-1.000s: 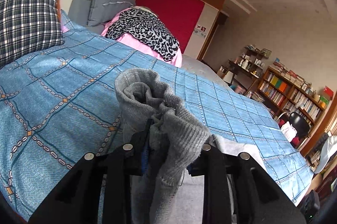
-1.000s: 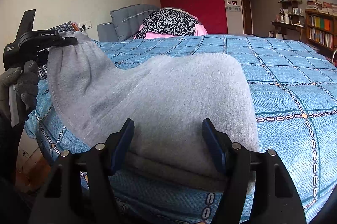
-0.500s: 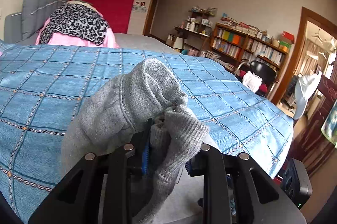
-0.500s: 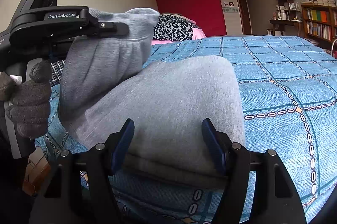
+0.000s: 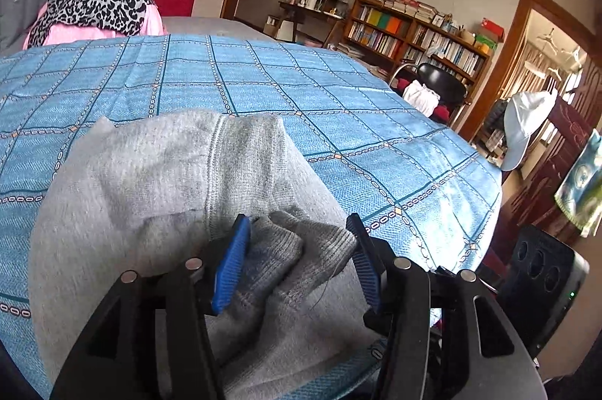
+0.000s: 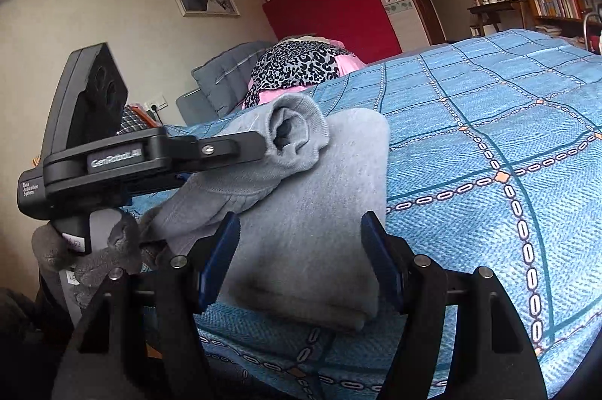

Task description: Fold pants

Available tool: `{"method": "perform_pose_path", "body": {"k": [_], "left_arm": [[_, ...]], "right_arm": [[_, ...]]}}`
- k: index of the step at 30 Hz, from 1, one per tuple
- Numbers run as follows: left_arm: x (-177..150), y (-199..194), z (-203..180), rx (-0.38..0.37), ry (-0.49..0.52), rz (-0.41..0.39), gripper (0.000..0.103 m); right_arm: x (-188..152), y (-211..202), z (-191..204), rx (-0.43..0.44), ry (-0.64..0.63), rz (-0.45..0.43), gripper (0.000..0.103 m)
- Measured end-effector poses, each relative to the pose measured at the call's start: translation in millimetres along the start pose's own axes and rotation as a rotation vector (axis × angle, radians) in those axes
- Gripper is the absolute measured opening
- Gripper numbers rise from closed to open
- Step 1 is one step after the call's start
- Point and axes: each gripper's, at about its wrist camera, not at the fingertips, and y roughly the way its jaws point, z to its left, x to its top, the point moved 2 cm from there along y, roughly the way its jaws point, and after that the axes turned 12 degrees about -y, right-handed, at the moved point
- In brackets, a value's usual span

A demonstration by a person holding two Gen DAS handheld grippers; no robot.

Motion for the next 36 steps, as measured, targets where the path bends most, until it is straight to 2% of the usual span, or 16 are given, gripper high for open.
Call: {"method": "perform_pose_path", "body": {"k": [3,5,8,11,16,20,28,30,34,36], "left_arm": [[-0.5,-26.2,6.2,-0.030,-0.013,-0.047,0.063],[1.0,-48.2,14.1,-0.039,-0.015,-0.090,0.064],[5.0,-71.7,32.9,-0.010,-0.046,-0.154,0.067],[10.6,-82.1,58.5,0.030,-0.094,-0.179,0.067],[3.6,-85.8,89.3,0.055,-0.156,-0.163,0.067],[-8.3,-84.2,99.4,0.047,-0.154,-0.144,0.067],[-25.8,-69.8,105.2,0.021,-0.112,-0.089,0.069],[-29.9,-67.2,103.4,0.029,-0.088,-0.093,0.069],[-34.0,-66.2,103.2,0.038,-0.063,-0.101,0.072],[-33.3,-67.1,105.7,0.035,-0.070,-0.100,0.072]], "right_arm": [[1.6,0.3,-5.2,0.018,0.035,0.001,0.068],[4.0,2.0,-4.3,0.044,0.052,0.005,0.068],[9.7,5.5,2.3,0.103,0.072,0.012,0.068],[11.1,12.6,8.6,0.170,0.097,0.041,0.068],[16.5,29.9,8.4,0.153,0.108,0.115,0.068],[20.7,44.8,-0.3,0.188,0.217,0.150,0.068],[36.0,71.9,9.9,0.118,0.230,0.192,0.068],[36.7,76.3,17.4,0.081,0.191,0.201,0.064],[38.6,84.0,28.4,0.035,0.122,0.213,0.038],[40.4,85.2,30.7,0.040,0.111,0.210,0.032]]}}
